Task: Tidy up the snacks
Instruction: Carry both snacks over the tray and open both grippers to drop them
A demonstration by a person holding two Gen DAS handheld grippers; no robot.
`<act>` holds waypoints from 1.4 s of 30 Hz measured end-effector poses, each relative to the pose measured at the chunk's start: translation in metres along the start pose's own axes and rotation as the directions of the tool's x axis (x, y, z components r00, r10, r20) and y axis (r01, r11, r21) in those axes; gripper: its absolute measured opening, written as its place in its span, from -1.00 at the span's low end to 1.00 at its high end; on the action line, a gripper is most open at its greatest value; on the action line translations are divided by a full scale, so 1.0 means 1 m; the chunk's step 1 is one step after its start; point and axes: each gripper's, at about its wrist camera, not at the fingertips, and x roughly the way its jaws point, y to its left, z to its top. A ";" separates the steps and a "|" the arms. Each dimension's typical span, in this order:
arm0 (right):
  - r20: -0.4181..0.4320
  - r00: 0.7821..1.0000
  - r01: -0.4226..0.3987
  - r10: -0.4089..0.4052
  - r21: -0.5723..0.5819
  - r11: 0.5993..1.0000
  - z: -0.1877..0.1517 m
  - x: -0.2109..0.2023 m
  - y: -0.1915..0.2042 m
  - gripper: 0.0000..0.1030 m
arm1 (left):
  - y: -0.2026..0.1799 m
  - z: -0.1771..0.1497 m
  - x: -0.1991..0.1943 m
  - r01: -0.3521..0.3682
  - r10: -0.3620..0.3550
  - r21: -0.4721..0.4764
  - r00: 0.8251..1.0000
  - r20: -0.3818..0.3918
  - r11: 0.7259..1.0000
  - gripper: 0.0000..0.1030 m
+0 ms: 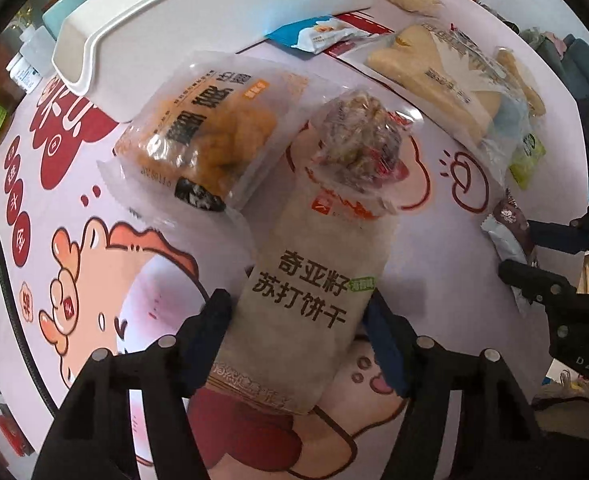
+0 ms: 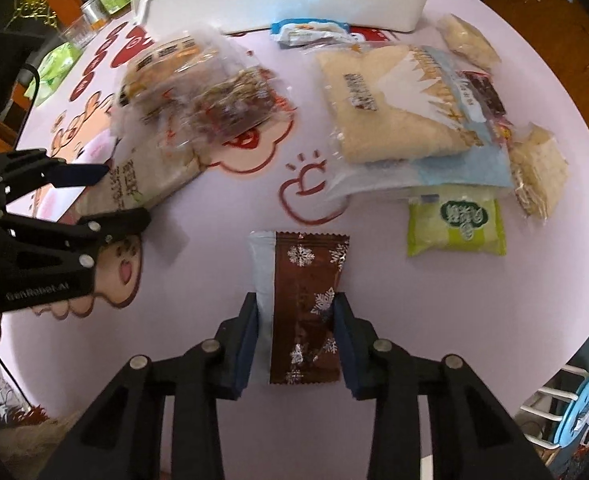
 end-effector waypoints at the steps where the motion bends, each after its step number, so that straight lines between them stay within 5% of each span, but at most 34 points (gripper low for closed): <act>1: -0.002 1.000 -0.004 0.004 -0.004 1.000 -0.002 -0.002 0.002 -0.31 | -0.003 -0.003 -0.001 -0.001 0.001 -0.001 1.000 -0.003 1.000 0.20; 7: 0.037 0.999 0.011 -0.010 -0.041 0.999 -0.003 -0.031 0.007 -0.33 | -0.020 -0.030 -0.018 0.004 -0.005 -0.030 1.000 -0.024 1.000 0.19; 14: 0.163 0.986 0.059 -0.043 -0.096 0.994 0.035 -0.109 0.010 -0.33 | -0.027 -0.041 -0.100 0.011 -0.006 -0.039 0.991 0.132 0.999 0.19; 22: 0.346 0.938 0.065 -0.012 -0.142 0.988 0.119 -0.207 0.019 -0.33 | 0.009 0.017 -0.217 -0.068 0.092 -0.078 0.928 0.361 0.995 0.19; 30: 0.386 0.922 0.051 0.003 -0.130 0.990 0.222 -0.245 0.009 -0.33 | 0.032 0.085 -0.287 -0.222 0.252 -0.120 0.861 0.442 0.968 0.20; 36: 0.351 0.936 0.056 0.005 -0.163 0.985 0.296 -0.220 -0.002 -0.33 | 0.071 0.150 -0.289 -0.254 0.321 -0.214 0.864 0.387 0.943 0.20; 42: 0.238 0.970 -0.001 0.038 -0.154 0.988 0.350 -0.155 -0.020 -0.32 | 0.101 0.207 -0.239 -0.251 0.324 -0.275 0.908 0.266 0.928 0.20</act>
